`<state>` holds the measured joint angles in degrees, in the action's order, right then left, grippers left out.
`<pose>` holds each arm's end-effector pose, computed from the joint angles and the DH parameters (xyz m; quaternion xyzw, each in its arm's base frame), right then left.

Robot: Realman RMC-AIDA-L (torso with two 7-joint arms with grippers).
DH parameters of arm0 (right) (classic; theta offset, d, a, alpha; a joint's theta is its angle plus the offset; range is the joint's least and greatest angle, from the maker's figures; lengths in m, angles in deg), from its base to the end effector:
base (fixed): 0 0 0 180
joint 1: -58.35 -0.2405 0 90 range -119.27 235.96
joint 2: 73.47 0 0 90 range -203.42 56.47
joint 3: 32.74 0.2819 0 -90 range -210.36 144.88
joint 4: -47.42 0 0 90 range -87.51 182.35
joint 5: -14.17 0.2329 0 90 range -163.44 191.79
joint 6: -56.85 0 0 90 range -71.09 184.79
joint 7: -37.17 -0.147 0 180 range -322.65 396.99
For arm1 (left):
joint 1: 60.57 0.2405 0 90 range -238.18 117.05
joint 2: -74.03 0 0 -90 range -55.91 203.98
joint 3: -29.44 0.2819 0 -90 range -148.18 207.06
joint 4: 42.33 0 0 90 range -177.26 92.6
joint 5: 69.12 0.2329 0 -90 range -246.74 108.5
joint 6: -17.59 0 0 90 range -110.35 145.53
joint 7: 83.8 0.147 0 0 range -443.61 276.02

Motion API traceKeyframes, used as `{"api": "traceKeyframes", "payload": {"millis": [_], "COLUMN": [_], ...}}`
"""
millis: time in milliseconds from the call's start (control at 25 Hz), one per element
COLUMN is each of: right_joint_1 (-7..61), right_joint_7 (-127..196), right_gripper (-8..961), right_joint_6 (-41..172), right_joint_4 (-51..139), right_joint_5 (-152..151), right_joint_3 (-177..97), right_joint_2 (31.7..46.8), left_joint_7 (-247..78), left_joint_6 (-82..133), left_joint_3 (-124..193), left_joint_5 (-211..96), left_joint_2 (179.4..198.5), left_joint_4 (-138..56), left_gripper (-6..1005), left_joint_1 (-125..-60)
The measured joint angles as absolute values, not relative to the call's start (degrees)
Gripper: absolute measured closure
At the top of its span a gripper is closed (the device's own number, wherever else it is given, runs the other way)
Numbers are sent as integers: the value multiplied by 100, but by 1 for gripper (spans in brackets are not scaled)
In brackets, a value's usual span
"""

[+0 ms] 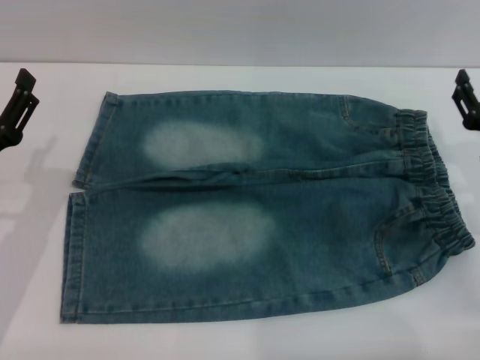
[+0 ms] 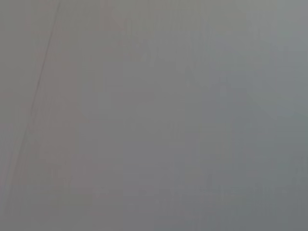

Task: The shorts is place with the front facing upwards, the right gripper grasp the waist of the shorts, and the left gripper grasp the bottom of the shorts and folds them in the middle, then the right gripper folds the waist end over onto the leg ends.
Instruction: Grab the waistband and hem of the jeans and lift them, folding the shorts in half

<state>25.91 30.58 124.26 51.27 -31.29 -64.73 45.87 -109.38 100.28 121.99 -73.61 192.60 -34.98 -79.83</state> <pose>0.3643 0.3762 -0.0310 -0.6912 0.2224 0.2677 0.6334 -0.3685 0.3159 -0.0016 -0.6619 -0.2174 -0.4272 0.5763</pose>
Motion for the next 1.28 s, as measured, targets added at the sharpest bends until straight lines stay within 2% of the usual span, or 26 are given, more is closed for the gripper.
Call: {"api": "traceKeyframes", "payload": {"millis": [1280], "right_joint_1": [2896], "right_joint_7": [2596], "right_gripper": [352], "right_joint_6": [13450], "right_joint_4": [5134], "right_joint_5": [-3118], "right_joint_3": [-5948], "right_joint_2": [4595], "left_joint_7": [-10997], "left_joint_6": [10320], "left_joint_3": [12955], "left_joint_5": [-7324], "left_joint_2": [19262], "left_joint_4": [-3481], "left_gripper": [156], "left_joint_1": [-7852]}}
